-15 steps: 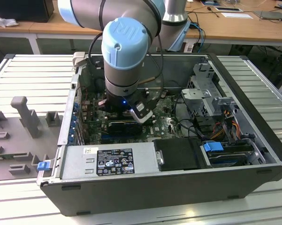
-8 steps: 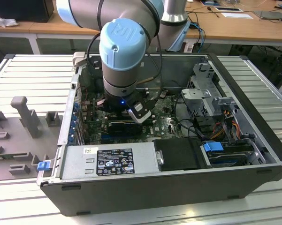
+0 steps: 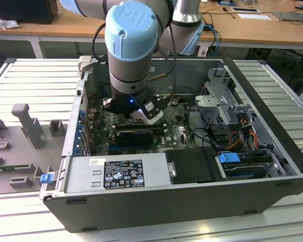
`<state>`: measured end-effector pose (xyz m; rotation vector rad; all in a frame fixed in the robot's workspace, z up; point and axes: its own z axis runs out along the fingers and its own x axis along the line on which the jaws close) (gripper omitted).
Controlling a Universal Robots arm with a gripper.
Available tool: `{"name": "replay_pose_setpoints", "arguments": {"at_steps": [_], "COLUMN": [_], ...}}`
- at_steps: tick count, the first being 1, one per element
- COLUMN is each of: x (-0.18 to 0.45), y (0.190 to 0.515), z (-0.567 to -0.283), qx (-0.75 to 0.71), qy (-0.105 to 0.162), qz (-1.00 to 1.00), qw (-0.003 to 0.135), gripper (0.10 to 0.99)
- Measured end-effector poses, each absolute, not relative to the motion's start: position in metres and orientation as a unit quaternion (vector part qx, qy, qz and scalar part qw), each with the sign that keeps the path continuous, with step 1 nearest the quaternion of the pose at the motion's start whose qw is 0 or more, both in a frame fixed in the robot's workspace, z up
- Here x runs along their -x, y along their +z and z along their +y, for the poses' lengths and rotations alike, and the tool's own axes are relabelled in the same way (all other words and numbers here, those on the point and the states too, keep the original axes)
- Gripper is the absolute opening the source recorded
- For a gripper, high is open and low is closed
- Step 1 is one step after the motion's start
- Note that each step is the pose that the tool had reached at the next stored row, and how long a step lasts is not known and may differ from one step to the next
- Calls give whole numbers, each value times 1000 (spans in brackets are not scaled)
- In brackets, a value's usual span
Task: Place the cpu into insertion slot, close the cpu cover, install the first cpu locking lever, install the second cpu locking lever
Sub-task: 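Install the second cpu locking lever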
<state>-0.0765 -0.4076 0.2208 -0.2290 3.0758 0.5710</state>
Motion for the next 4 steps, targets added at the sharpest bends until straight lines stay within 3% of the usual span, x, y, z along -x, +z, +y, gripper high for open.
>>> {"name": "replay_pose_setpoints", "arguments": {"at_steps": [4], "x": [76], "y": [226], "z": [-408], "qx": [73], "qy": [182], "qz": [981], "qw": [2], "gripper": [106]}}
